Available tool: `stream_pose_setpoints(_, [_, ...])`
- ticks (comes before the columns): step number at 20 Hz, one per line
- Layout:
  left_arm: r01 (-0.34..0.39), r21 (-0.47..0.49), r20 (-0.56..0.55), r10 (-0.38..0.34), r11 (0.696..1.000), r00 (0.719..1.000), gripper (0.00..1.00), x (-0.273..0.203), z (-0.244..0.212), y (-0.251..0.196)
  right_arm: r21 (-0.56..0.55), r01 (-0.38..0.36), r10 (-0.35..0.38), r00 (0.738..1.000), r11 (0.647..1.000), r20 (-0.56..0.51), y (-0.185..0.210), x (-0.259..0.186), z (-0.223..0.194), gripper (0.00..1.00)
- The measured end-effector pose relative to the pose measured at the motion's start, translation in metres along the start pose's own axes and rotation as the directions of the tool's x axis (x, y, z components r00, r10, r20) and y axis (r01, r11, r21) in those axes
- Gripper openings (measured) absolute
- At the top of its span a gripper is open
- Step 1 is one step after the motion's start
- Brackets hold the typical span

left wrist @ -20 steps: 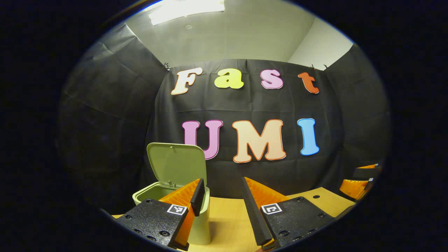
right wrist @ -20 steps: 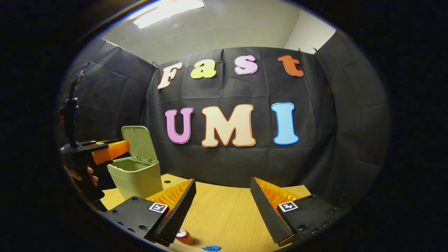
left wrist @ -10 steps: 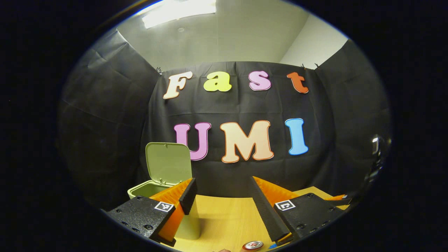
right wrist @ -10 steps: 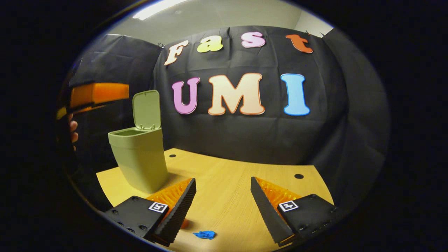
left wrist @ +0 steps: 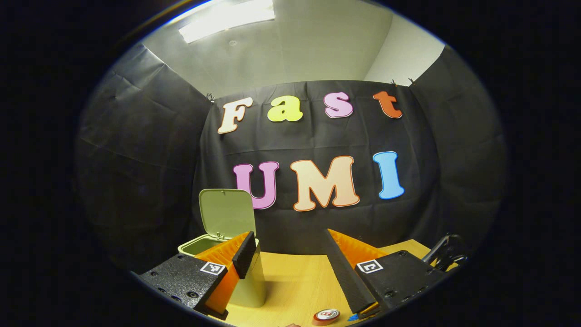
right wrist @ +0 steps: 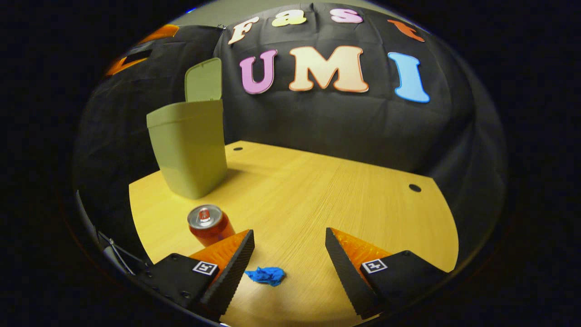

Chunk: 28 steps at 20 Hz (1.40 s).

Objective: Press the lid of the desktop garbage bin to open it, pick up the crumpled paper on the desktop and throw it into the bin, then pick up the pop can on the desktop and drop it into the bin, and finally close the garbage bin lid.

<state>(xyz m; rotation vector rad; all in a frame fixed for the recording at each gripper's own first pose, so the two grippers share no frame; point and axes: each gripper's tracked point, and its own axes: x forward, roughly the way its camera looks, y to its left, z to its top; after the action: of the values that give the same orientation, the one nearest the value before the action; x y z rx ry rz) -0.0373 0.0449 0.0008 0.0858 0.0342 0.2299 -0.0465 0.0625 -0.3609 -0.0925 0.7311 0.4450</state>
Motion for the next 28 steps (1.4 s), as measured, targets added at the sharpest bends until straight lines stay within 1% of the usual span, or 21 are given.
stream_pose_setpoints(1, [-0.006, 0.006, -0.003, 0.006, 1.000, 1.000, 0.90, -0.001, 0.000, 0.001, 0.003, -0.010, 0.010, 0.999, 1.000, -0.032, 0.003, 0.003, -0.013, 0.99])
stream_pose_setpoints(3, [-0.017, 0.019, -0.009, 0.017, 1.000, 1.000, 0.89, -0.003, -0.001, 0.002, 0.011, -0.031, 0.032, 0.996, 0.999, -0.087, 0.008, 0.011, -0.034, 0.99])
stream_pose_setpoints(4, [-0.024, 0.025, -0.011, 0.025, 0.999, 1.000, 0.90, -0.003, -0.001, 0.005, 0.015, -0.038, 0.040, 0.994, 0.999, -0.106, 0.010, 0.013, -0.042, 0.99])
stream_pose_setpoints(5, [-0.032, 0.028, -0.014, 0.032, 0.999, 0.999, 0.89, -0.002, -0.001, 0.006, 0.020, -0.046, 0.048, 0.991, 0.999, -0.124, 0.012, 0.015, -0.048, 0.99])
stream_pose_setpoints(6, [-0.038, 0.029, -0.016, 0.038, 0.999, 0.999, 0.90, -0.002, -0.001, 0.007, 0.023, -0.051, 0.054, 0.989, 0.998, -0.141, 0.014, 0.018, -0.053, 0.97])
stream_pose_setpoints(7, [-0.043, 0.028, -0.015, 0.043, 0.999, 0.999, 0.89, -0.002, 0.000, 0.008, 0.026, -0.058, 0.062, 0.986, 0.998, -0.156, 0.016, 0.019, -0.061, 0.96])
stream_pose_setpoints(8, [-0.047, 0.028, -0.015, 0.047, 0.999, 0.999, 0.89, -0.002, -0.001, 0.009, 0.029, -0.064, 0.068, 0.983, 0.998, -0.173, 0.016, 0.021, -0.067, 0.89])
stream_pose_setpoints(9, [-0.048, 0.027, -0.017, 0.048, 0.999, 0.999, 0.89, -0.003, -0.003, 0.010, 0.032, -0.066, 0.071, 0.978, 0.997, -0.196, 0.016, 0.021, -0.075, 0.84])
stream_pose_setpoints(10, [-0.046, 0.025, -0.014, 0.046, 0.999, 0.999, 0.89, -0.003, -0.003, 0.010, 0.038, -0.068, 0.075, 0.972, 0.997, -0.222, 0.017, 0.022, -0.082, 0.75])
stream_pose_setpoints(11, [-0.043, 0.025, -0.012, 0.043, 0.999, 0.999, 0.89, -0.001, -0.003, 0.012, 0.054, -0.076, 0.086, 0.968, 0.996, -0.236, 0.020, 0.022, -0.085, 0.69])
stream_pose_setpoints(12, [-0.041, 0.026, -0.015, 0.042, 0.999, 0.999, 0.91, 0.002, -0.007, 0.015, 0.061, -0.075, 0.087, 0.970, 0.995, -0.229, 0.022, 0.022, -0.083, 0.60])
stream_pose_setpoints(13, [-0.038, 0.022, -0.022, 0.038, 0.999, 0.999, 0.89, 0.005, -0.010, 0.018, 0.052, -0.068, 0.078, 0.972, 0.996, -0.220, 0.022, 0.022, -0.079, 0.52])
stream_pose_setpoints(14, [-0.028, 0.007, -0.032, 0.029, 1.000, 0.999, 0.90, 0.010, -0.013, 0.021, 0.042, -0.051, 0.059, 0.976, 0.998, -0.212, 0.023, 0.022, -0.075, 0.31])
stream_pose_setpoints(15, [-0.015, -0.010, -0.039, 0.014, 1.000, 0.999, 0.94, 0.015, -0.016, 0.028, 0.060, -0.039, 0.050, 0.978, 0.997, -0.203, 0.024, 0.022, -0.068, 0.20])
stream_pose_setpoints(16, [-0.012, -0.012, -0.035, 0.011, 1.000, 0.999, 0.91, 0.019, -0.015, 0.034, 0.064, -0.026, 0.038, 0.982, 0.998, -0.184, 0.025, 0.021, -0.058, 0.16])
stream_pose_setpoints(19, [0.004, -0.028, -0.028, -0.004, 1.000, 1.000, 0.91, 0.026, -0.016, 0.048, 0.057, 0.024, -0.019, 0.995, 0.998, -0.102, 0.020, 0.022, -0.018, 0.17])
stream_pose_setpoints(21, [0.006, -0.029, -0.028, -0.007, 1.000, 1.000, 0.91, 0.030, -0.020, 0.062, 0.064, 0.061, -0.060, 0.998, 0.996, -0.019, 0.015, 0.019, 0.024, 0.17])
stream_pose_setpoints(25, [0.004, -0.057, -0.034, -0.005, 0.998, 0.999, 0.91, 0.037, -0.027, 0.083, 0.081, 0.084, -0.092, 0.991, 0.993, 0.102, 0.019, 0.013, 0.091, 0.17])
stream_pose_setpoints(28, [-0.003, -0.057, -0.046, 0.000, 0.998, 0.999, 0.91, 0.040, -0.035, 0.099, 0.089, 0.077, -0.092, 0.979, 0.993, 0.184, 0.029, 0.008, 0.138, 0.16])
